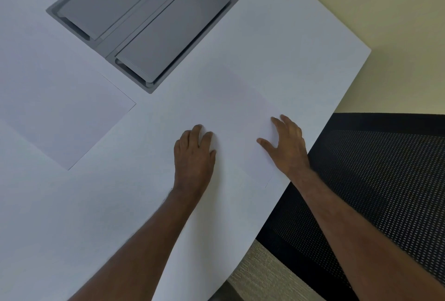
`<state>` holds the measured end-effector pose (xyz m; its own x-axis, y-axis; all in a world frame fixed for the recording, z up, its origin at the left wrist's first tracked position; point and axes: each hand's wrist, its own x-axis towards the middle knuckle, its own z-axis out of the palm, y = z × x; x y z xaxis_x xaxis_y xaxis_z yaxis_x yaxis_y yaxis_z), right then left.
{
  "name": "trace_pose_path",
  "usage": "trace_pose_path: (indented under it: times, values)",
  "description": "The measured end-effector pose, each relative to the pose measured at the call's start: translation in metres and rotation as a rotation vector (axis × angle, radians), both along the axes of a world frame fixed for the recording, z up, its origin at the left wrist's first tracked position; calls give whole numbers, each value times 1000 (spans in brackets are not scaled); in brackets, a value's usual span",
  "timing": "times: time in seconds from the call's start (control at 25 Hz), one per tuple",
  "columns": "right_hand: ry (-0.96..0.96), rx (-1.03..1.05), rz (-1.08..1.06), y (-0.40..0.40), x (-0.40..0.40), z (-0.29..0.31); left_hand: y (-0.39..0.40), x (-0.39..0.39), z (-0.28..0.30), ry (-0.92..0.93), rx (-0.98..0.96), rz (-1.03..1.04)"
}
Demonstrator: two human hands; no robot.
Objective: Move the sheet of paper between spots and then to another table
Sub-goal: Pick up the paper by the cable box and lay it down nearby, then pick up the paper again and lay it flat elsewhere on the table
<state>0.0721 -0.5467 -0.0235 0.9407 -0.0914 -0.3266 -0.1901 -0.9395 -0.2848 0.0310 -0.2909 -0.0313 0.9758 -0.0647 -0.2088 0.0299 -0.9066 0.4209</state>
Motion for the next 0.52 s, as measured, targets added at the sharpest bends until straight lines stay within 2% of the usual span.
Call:
trace_pose_path:
  times: [0.08, 0.28, 0.52]
  values:
    - [-21, 24, -29, 4, -1, 4, 4, -1, 2, 7, -45, -1]
    - [-245, 125, -31, 49, 3, 17, 37, -5, 8, -42, -223, 104]
    - [-265, 283, 88, 160, 31, 25, 117, -5, 12, -67, -224, 382]
